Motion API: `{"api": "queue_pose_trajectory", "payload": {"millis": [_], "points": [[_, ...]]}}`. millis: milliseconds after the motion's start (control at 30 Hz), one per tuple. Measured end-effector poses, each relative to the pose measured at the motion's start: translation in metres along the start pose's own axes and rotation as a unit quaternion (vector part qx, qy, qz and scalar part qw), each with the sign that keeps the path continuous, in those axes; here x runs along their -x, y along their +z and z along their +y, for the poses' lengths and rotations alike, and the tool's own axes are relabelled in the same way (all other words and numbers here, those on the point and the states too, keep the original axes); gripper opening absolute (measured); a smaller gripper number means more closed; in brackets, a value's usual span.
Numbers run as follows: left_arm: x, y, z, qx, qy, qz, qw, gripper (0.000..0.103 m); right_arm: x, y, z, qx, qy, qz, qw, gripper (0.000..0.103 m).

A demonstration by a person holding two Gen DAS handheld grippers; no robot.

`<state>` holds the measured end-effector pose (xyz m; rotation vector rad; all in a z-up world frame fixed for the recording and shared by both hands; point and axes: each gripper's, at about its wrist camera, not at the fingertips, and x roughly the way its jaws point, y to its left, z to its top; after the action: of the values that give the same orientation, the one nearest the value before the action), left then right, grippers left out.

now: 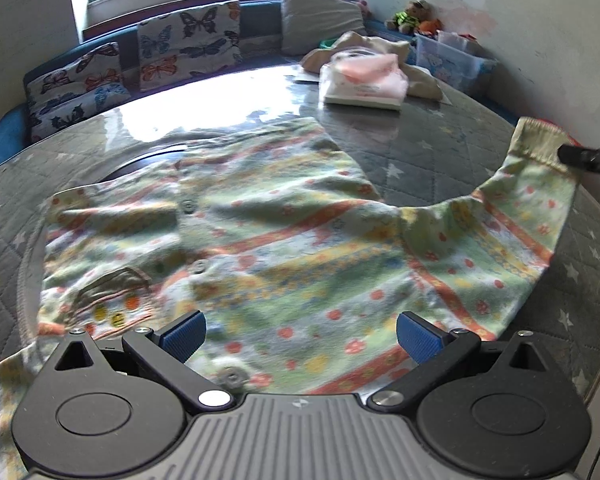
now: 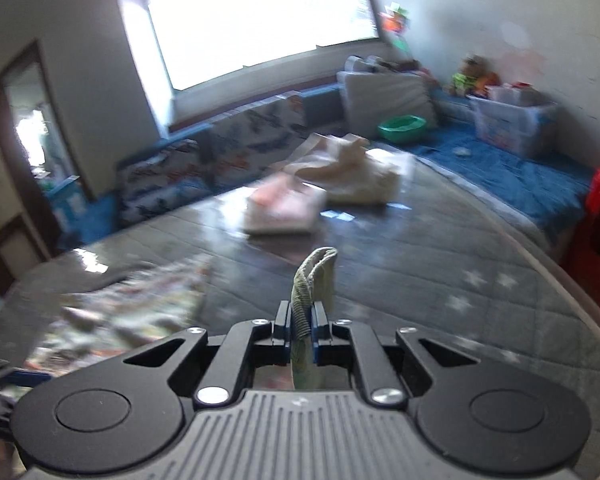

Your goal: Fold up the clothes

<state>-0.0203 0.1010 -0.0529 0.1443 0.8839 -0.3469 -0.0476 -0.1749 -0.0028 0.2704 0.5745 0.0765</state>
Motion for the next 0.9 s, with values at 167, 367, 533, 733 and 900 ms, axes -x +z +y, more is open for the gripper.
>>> {"api": "queue_pose_trajectory", "payload": {"millis": [167,367,533,733,900], "points": [[0.015,-0.005,0.026,0.028,0.013,-0.016,0.9994,0.103,0.008,0.013,0.049,0.031,0.066,-0.007,0.997,0.008],[0.030,-0.016,0.057,0.065,0.031,-0.030,0.9970,0.103,0.002,0.019,0.107,0.068,0.132,0.006,0.989,0.008],[0.042,-0.027,0.081,0.098,0.041,-0.039,0.9935,0.103,-0.006,0.017,0.151,0.102,0.172,0.022,0.980,0.008],[0.051,-0.041,0.104,0.131,0.051,-0.045,0.9891,0.103,-0.022,0.005,0.203,0.137,0.214,0.049,0.966,0.008],[0.054,-0.053,0.118,0.152,0.058,-0.040,0.9859,0.103,-0.038,-0.014,0.231,0.160,0.228,0.079,0.957,0.008]]}}
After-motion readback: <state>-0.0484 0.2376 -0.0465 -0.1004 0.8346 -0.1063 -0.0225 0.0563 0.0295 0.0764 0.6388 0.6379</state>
